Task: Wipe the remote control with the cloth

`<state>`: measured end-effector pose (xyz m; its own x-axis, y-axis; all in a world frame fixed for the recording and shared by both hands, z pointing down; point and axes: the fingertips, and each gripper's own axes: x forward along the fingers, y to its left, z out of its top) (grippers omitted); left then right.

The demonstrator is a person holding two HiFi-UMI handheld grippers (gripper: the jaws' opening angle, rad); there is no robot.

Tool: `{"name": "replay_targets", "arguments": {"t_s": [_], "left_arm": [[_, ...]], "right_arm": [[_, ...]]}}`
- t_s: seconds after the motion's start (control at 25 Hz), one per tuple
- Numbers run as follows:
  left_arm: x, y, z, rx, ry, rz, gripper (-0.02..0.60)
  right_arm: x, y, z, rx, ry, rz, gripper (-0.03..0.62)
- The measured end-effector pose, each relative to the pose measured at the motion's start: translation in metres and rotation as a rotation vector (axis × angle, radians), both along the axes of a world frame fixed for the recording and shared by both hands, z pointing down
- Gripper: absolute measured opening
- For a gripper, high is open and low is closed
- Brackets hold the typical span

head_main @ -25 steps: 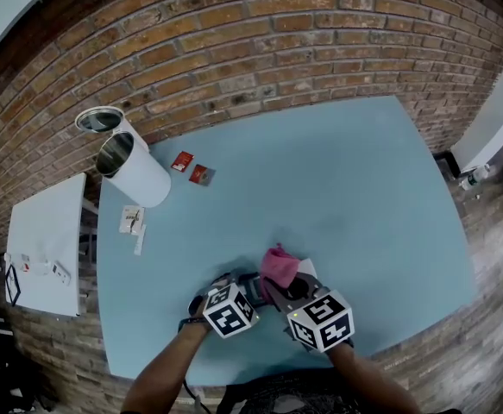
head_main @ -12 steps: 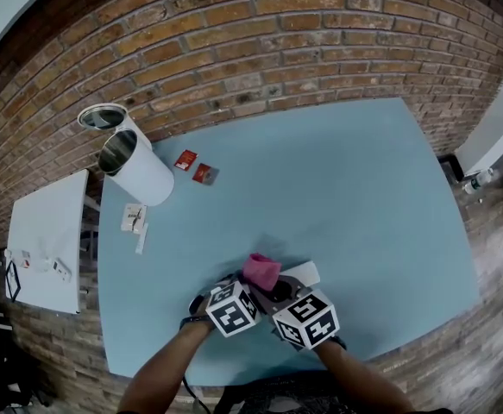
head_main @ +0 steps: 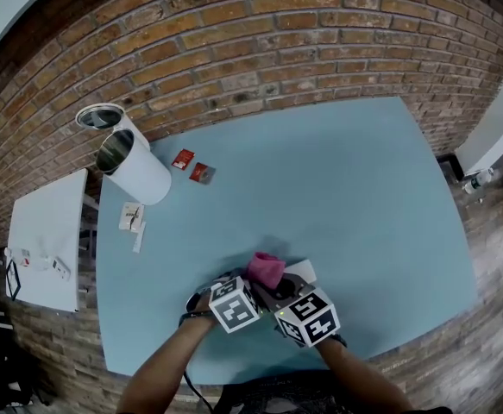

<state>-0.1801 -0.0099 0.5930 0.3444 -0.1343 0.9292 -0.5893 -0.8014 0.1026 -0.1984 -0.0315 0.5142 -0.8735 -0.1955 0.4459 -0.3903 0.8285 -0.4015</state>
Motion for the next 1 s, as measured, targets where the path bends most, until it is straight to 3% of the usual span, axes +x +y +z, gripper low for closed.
{"name": "replay_targets", "arguments": {"t_s": [0.32,1.0], "left_arm": [[0.0,-0.002,-0.001,0.019,0.0,-0.018,0.287],[-0.002,-0.002,0.0,-0.033,-0.052,-0.013,0.287]], "right_arm": [[0.027,-0.014,-0.001,-0.035,-0.031,0.051,0.064],[0.087,-0.056,-0.001,-0.091,-0.084,0.158,0.064]]}}
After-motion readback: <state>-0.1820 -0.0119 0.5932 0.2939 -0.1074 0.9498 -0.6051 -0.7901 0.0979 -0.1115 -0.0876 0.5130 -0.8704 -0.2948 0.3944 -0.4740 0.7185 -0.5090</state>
